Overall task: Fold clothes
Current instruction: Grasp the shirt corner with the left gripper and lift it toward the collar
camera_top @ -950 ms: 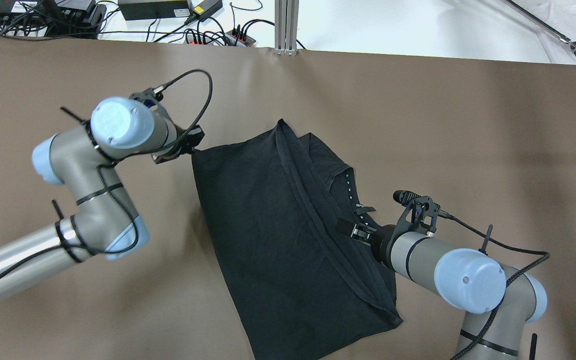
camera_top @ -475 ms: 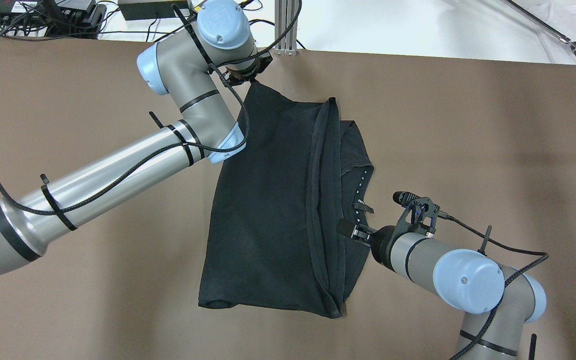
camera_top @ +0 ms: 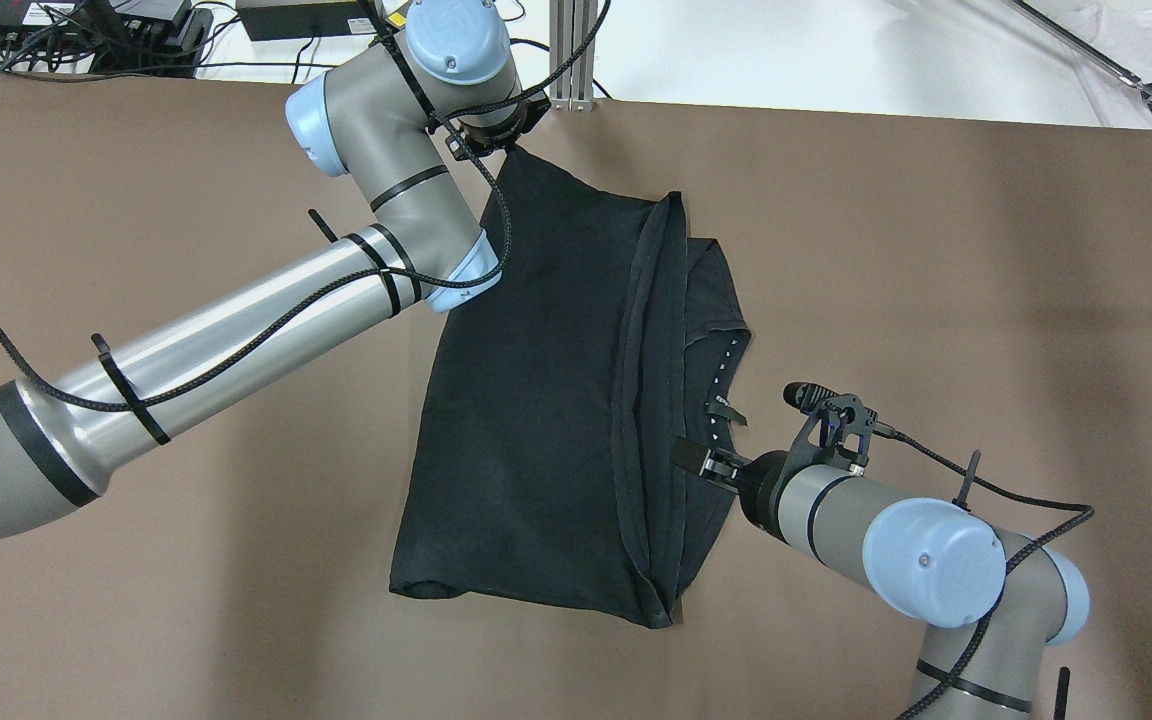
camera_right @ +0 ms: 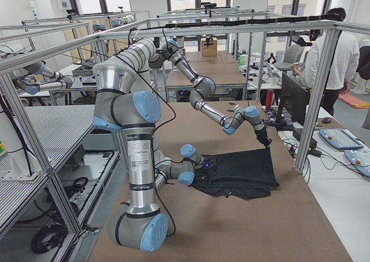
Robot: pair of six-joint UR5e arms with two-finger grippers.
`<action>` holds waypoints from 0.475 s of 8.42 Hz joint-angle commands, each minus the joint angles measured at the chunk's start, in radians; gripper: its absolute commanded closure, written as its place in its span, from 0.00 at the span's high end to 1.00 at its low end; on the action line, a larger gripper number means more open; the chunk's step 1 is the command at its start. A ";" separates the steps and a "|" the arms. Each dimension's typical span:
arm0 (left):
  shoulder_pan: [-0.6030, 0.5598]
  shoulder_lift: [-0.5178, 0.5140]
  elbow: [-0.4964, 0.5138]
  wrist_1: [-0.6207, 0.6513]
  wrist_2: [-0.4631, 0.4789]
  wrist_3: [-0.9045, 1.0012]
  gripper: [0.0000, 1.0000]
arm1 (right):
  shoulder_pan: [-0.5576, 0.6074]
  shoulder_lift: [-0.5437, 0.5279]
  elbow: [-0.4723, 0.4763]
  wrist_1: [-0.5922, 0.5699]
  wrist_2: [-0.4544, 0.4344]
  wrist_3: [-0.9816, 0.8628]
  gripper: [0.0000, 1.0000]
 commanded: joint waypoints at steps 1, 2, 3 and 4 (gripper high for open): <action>-0.002 -0.028 0.051 -0.045 0.003 -0.003 0.99 | -0.006 0.028 -0.027 -0.006 -0.001 0.002 0.95; -0.002 -0.005 0.012 -0.043 0.003 0.000 1.00 | -0.006 0.052 -0.027 -0.027 0.001 0.011 0.93; -0.002 0.073 -0.104 -0.036 0.003 0.001 1.00 | -0.018 0.101 -0.025 -0.109 0.001 0.007 0.84; -0.002 0.148 -0.189 -0.036 0.004 0.001 1.00 | -0.050 0.180 -0.024 -0.241 -0.002 -0.022 0.63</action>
